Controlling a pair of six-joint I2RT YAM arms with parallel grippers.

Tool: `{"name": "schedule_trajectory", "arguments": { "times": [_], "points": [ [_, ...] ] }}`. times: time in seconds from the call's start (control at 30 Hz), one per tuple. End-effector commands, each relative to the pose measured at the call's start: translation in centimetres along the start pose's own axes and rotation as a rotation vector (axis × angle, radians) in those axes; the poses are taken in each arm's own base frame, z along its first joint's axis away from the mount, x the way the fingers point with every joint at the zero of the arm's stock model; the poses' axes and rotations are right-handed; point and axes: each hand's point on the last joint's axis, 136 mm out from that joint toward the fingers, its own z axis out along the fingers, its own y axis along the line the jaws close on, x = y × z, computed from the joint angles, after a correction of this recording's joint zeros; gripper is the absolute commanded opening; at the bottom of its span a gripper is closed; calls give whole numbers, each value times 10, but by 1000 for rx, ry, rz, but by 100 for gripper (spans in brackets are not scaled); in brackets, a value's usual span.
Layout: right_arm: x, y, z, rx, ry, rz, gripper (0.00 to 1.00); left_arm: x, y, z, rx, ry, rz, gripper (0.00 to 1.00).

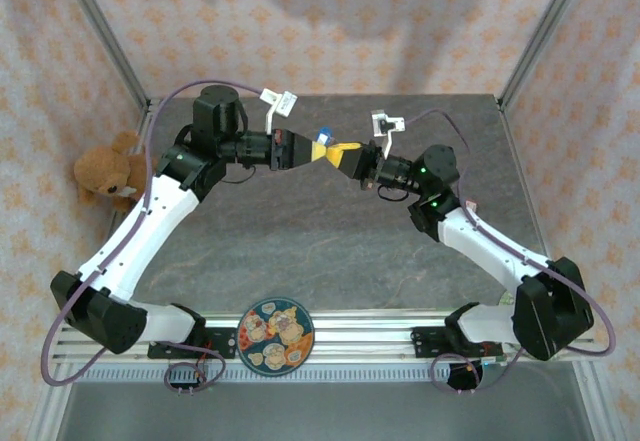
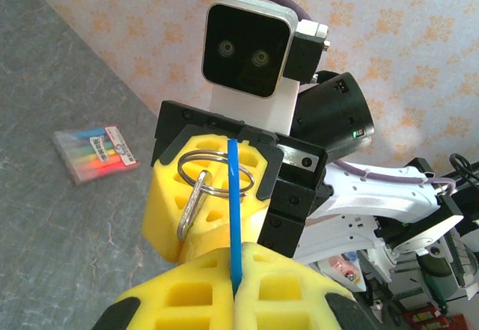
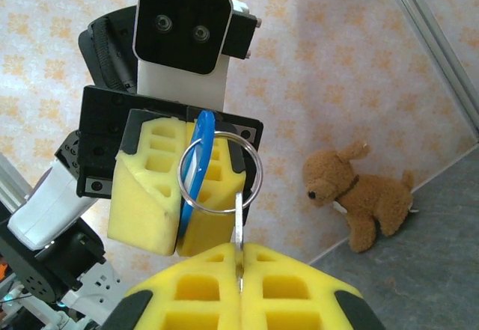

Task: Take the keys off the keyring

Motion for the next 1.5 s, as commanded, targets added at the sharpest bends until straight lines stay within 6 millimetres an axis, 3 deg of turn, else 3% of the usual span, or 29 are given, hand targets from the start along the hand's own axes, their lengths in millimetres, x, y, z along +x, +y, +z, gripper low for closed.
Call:
{"name": "schedule_trajectory", "arguments": {
  "times": [0.0,0.53,0.73,1.07,1.13,1.2,1.47],
  "points": [
    [-17,14,0,6,-24,-64,0,-3,-14,-8,38,-21,44,0],
    [-16,7,-4,95,5,-66,0,-4,-6,-18,24,-63,44,0],
    [-4,-20,-11,309,138,-65,0,8,9,-19,0,-78,42,0],
    [15,-24,-20,441,410,-75,0,33,39,-17,-42,-119,51,0],
    [16,-23,-20,455,445,-87,0,39,51,-19,-92,-128,51,23],
    [18,-24,-21,477,483,-103,0,45,61,-23,-152,-137,64,37],
    [38,-34,-18,533,629,-134,0,53,71,-34,-290,-173,173,45]
  ]
}}
